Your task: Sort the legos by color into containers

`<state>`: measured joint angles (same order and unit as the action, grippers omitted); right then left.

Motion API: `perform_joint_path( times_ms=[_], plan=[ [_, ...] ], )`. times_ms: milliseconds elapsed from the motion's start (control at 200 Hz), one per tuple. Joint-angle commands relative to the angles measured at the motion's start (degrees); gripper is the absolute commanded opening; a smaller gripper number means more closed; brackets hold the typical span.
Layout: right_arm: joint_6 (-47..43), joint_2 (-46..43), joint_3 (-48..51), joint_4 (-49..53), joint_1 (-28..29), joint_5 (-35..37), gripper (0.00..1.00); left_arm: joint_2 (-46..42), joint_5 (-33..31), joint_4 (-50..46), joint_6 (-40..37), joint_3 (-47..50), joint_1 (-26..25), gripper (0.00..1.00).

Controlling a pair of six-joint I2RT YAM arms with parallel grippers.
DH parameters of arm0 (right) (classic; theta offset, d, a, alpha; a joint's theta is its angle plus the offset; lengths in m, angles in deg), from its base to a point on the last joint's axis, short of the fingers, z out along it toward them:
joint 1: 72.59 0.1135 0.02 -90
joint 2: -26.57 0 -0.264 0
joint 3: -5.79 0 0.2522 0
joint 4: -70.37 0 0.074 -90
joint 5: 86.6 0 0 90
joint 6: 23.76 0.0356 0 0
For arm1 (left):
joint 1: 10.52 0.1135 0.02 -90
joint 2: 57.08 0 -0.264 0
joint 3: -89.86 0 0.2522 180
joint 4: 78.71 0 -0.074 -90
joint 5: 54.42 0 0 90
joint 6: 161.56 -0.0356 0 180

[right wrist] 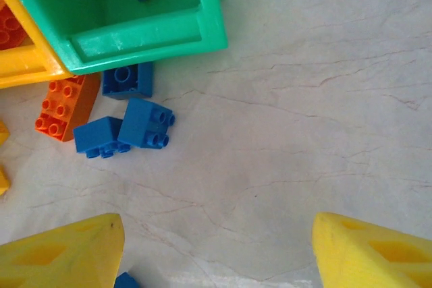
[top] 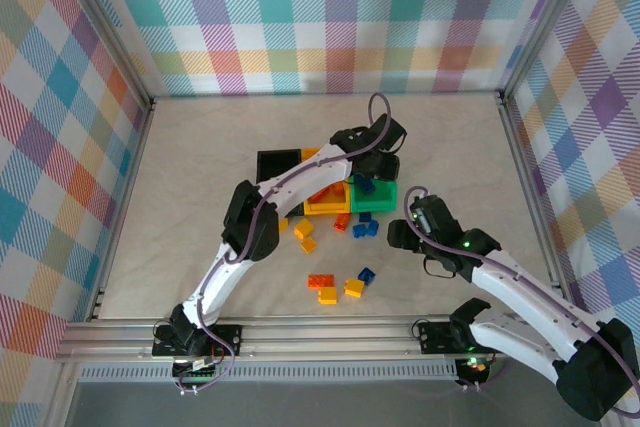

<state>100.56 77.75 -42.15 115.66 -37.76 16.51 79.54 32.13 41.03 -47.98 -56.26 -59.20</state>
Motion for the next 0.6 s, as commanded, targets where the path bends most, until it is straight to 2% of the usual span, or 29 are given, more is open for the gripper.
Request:
perform_joint_path(
  times_ms=[0, 100, 270, 335, 410, 595],
  plan=[
    [0.8, 1.8, 1.3, -2.3, -0.2, -5.2, 0.73, 1.9, 0.8, -6.0, -0.3, -6.0, 0.6, 0.56],
    [1.9, 5.3, 1.9, -6.8, -0.2, -8.4, 0.73, 0.7, 0.9, -5.6, 0.2, -6.9, 0.5, 0.73],
    [3.9, 12.5, 1.1, -13.7, -0.2, -10.8, 0.74, -6.8, 0.8, -4.3, 0.6, -3.9, 0.5, 0.86],
    [4.4, 15.8, 0.1, -15.8, -0.2, -10.6, 0.74, -13.6, 1.2, 0.1, 1.0, 4.6, 0.5, 0.90],
    [4.9, 18.8, -0.8, -18.2, -0.2, -10.5, 0.74, -22.7, 0.7, 6.5, 1.4, 17.8, 0.5, 1.00],
    [6.4, 23.8, -3.4, -21.6, -0.2, -8.9, 0.72, -40.7, -0.9, 13.8, 3.7, 45.4, 0.7, 1.00]
  ],
)
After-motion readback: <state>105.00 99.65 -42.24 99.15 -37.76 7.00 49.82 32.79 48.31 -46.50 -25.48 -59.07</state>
